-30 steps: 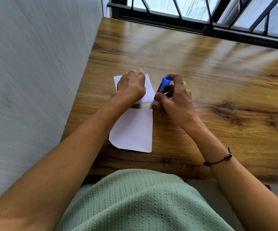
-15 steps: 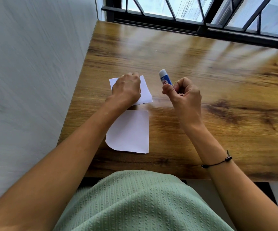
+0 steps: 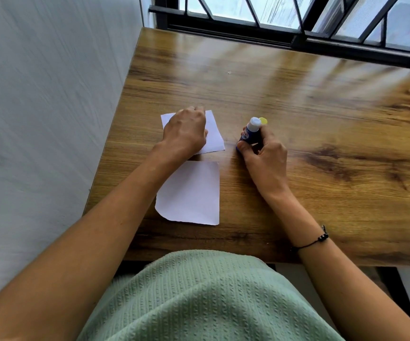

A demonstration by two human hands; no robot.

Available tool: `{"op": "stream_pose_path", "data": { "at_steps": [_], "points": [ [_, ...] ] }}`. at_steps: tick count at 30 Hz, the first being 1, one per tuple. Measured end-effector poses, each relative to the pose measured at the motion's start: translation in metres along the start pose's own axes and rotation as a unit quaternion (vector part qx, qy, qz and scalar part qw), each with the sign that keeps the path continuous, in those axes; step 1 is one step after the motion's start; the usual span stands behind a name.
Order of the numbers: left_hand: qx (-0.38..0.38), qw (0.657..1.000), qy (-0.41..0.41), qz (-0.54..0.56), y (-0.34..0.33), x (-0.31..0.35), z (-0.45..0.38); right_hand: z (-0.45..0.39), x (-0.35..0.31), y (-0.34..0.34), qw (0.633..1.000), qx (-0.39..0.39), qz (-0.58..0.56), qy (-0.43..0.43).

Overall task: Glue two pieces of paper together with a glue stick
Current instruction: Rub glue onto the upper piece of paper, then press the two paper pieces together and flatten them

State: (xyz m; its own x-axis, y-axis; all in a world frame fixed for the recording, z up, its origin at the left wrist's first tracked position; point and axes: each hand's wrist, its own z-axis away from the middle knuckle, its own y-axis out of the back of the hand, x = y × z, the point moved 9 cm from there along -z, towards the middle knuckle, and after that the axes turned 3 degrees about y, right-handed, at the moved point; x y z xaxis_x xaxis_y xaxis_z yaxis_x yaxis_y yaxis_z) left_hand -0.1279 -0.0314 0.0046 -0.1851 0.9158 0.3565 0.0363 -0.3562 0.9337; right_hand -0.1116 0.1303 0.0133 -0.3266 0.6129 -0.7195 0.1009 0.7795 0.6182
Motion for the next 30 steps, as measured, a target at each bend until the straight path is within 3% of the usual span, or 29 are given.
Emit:
{"op": "stream_pose_path", "data": {
  "at_steps": [14,20,22,25,30],
  "points": [
    [-0.006,1.0,-0.003,-0.001,0.001,-0.001,0.003,0.028,0.002,0.013,0.997,0.001,-0.06,-0.044],
    [-0.008,1.0,-0.021,-0.008,0.002,0.0,0.007,0.047,-0.031,-0.018,0.988,-0.153,0.007,0.033],
    [-0.014,0.999,-0.028,-0.007,0.002,0.0,0.008,0.047,-0.04,-0.028,0.982,-0.171,0.051,0.055],
    [-0.027,0.999,-0.037,0.007,0.004,-0.002,0.01,0.045,-0.043,-0.026,0.985,-0.16,0.028,0.05],
    [-0.051,0.997,-0.049,0.016,0.006,-0.002,0.016,0.045,-0.019,0.015,0.994,-0.087,-0.057,-0.033]
  ]
}}
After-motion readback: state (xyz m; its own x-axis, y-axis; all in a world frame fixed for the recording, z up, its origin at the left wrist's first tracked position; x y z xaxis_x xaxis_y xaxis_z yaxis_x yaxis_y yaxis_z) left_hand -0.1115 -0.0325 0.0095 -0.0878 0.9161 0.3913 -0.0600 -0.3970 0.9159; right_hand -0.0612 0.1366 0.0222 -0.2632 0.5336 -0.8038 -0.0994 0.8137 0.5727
